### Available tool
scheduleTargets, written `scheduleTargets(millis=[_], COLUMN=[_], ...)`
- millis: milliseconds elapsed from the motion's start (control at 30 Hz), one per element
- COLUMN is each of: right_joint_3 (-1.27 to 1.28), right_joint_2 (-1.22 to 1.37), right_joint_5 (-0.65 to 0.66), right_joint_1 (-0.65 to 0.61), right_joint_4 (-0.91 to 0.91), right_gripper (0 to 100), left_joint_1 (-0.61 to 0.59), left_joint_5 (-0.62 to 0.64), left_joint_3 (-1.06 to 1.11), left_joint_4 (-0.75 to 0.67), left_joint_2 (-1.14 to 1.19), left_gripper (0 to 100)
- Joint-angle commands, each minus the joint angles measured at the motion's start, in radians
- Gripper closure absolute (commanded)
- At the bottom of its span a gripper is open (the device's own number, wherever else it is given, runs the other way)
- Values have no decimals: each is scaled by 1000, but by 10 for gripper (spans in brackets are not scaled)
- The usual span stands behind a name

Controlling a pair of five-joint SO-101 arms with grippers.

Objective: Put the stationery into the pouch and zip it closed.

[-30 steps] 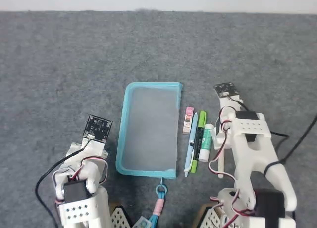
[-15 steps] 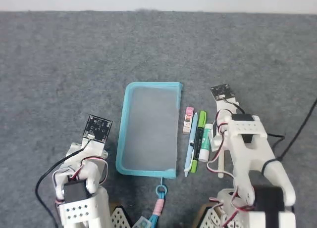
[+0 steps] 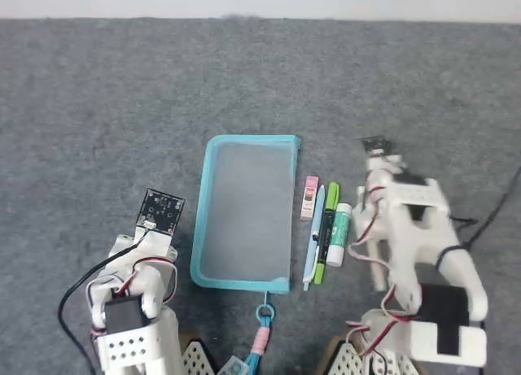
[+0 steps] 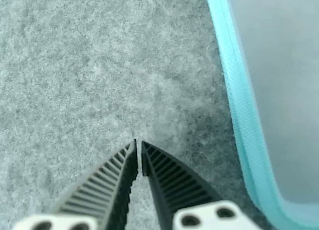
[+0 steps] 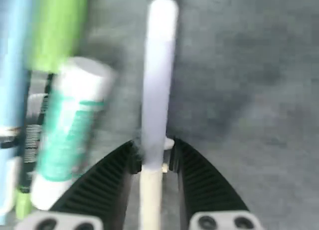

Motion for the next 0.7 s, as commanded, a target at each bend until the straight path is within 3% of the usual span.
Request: scheduleTargets(millis=[0,400,667], right_joint_3=[-187,-585,-812], right_joint_2=[-62,147,449], right_joint_5=[68,315,356], right_joint_1=[157,590,661], right_joint_4=[107,173,179], right_gripper=[940,940,940], left_joint_1=[-5,-5,-5], left_joint_5=[-11,-11,-11], left_joint_3=[-5,-5,-5], left_joint_4=[3,3,3], left_joint_2=[-8,-8,-8], left_gripper=[989,989,989])
